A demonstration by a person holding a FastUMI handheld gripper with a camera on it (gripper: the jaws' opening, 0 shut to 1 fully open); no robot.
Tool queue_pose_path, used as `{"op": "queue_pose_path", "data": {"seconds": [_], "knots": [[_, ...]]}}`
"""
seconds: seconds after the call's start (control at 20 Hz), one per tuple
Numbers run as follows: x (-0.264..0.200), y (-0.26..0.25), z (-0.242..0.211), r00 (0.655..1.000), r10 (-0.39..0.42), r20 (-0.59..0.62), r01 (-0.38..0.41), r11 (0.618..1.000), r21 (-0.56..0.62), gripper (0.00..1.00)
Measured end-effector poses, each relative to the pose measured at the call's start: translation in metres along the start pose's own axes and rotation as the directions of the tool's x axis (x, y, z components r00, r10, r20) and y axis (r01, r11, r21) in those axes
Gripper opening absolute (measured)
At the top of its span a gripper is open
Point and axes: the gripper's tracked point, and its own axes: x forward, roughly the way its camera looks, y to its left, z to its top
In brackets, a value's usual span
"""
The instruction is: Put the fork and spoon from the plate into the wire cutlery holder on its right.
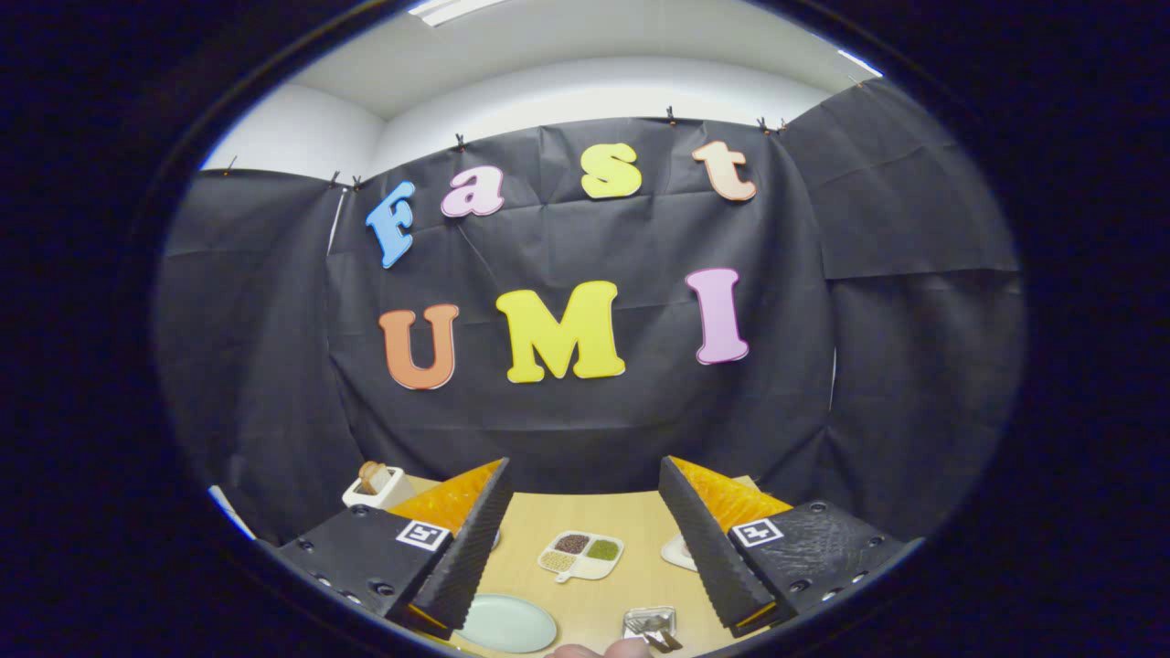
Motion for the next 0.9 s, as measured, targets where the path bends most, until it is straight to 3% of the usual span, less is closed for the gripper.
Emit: {"op": "queue_pose_path", "data": {"seconds": [0.9], "knots": [[-0.015, -0.014, -0.019, 1.0, 0.024, 0.017, -0.024, 1.0, -0.008, 0.96]]}}
